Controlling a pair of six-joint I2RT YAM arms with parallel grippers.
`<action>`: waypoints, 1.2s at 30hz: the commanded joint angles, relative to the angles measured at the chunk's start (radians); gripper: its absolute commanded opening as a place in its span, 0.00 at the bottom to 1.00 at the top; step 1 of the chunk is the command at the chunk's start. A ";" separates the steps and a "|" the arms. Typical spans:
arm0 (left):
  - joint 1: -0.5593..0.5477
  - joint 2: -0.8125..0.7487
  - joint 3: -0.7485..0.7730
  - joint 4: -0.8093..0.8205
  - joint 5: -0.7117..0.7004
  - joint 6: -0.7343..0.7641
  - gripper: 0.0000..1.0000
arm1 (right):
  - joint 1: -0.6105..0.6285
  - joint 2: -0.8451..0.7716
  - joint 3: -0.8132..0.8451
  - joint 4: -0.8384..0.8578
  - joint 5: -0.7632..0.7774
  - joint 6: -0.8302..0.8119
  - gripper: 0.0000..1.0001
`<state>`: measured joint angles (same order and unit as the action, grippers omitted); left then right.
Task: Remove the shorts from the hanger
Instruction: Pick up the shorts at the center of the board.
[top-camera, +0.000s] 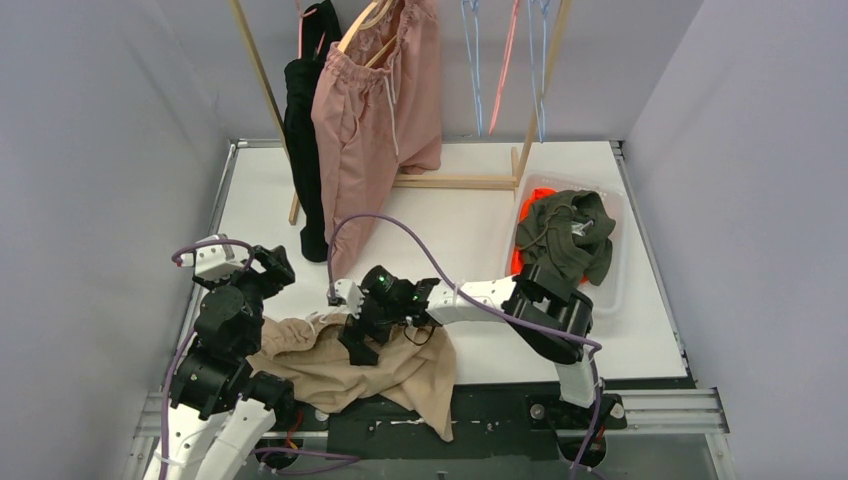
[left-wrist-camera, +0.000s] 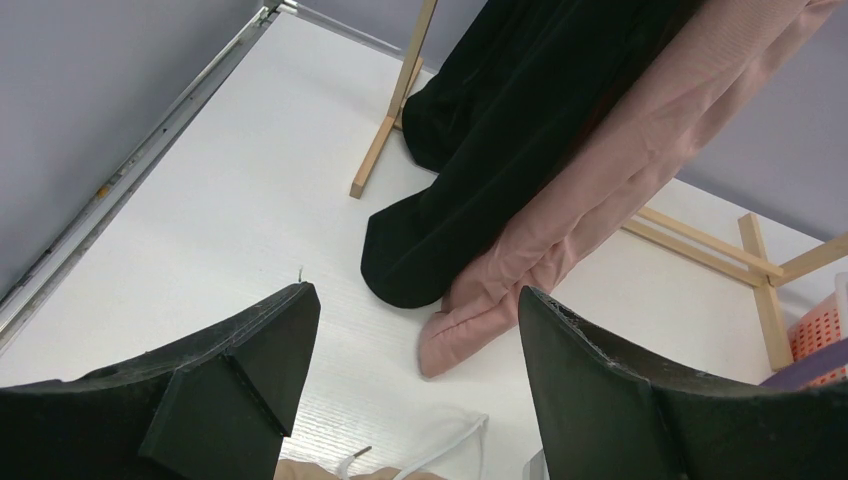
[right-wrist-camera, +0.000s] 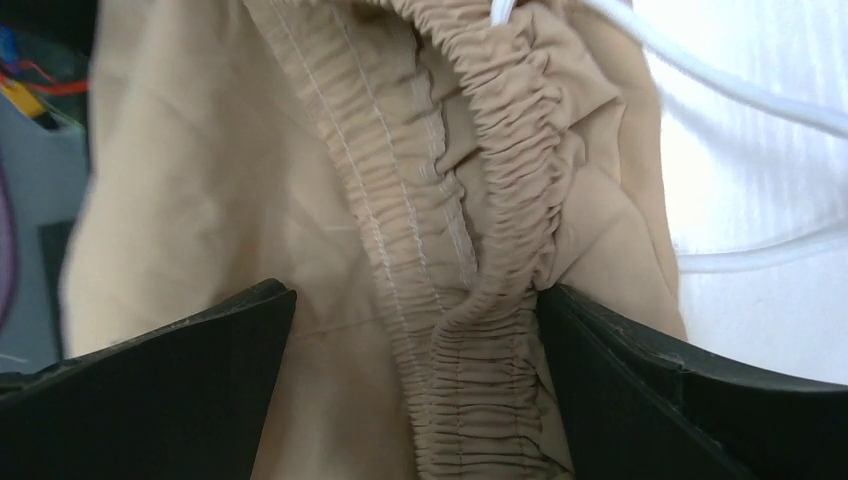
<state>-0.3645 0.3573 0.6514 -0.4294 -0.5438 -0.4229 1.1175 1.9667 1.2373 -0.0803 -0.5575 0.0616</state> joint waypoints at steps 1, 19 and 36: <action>0.008 -0.008 0.010 0.057 0.016 0.017 0.73 | 0.034 -0.057 -0.066 0.097 0.085 -0.120 0.98; 0.008 -0.008 0.010 0.060 0.017 0.019 0.73 | 0.071 -0.178 -0.310 0.414 0.925 -0.108 0.12; 0.007 -0.014 0.010 0.061 0.026 0.020 0.73 | 0.078 -0.852 -0.335 0.242 1.147 -0.012 0.00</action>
<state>-0.3634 0.3561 0.6506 -0.4221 -0.5369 -0.4141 1.1881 1.2476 0.8944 0.1719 0.5846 0.0227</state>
